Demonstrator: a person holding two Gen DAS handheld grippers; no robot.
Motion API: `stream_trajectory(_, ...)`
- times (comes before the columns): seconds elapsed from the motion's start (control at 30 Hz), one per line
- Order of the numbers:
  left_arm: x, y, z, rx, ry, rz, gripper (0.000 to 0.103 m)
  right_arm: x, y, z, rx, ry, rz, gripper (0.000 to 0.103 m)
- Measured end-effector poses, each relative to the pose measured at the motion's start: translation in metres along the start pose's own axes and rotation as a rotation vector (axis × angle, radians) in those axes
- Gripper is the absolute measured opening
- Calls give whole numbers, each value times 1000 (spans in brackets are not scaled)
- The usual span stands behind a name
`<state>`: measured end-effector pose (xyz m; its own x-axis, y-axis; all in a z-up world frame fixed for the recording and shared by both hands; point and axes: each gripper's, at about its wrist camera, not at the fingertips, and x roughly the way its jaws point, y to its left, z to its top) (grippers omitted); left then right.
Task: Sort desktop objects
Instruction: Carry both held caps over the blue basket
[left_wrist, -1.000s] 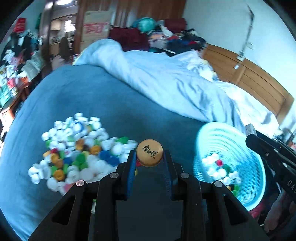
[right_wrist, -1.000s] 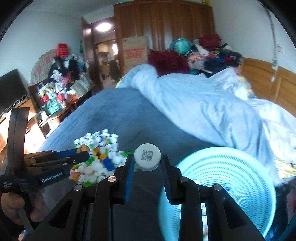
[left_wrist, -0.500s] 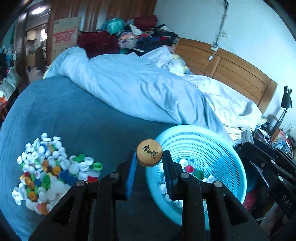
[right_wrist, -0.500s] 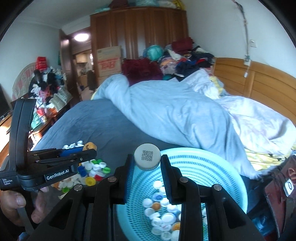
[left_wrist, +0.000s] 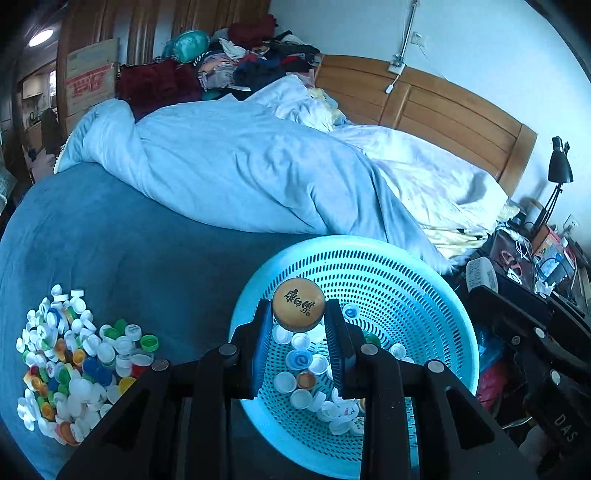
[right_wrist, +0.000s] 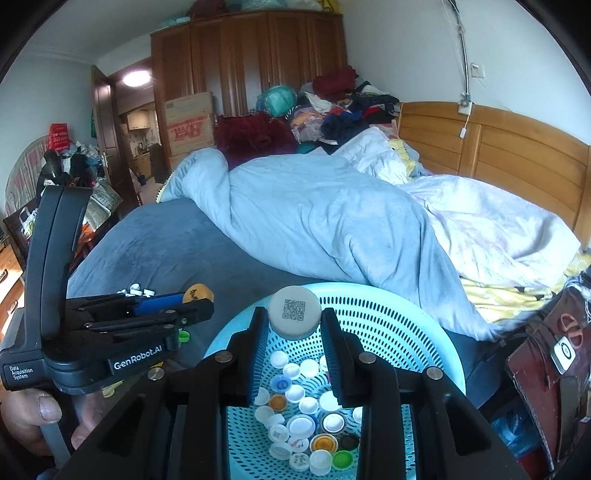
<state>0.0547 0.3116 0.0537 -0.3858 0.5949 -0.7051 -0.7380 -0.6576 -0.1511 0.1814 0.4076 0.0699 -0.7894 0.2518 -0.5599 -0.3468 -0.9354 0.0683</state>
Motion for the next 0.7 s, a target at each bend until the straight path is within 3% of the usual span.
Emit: stream_trajectory(0.7,16,-18,-1,32,37,-1,24,11,-12,-6,16,30,-3,32)
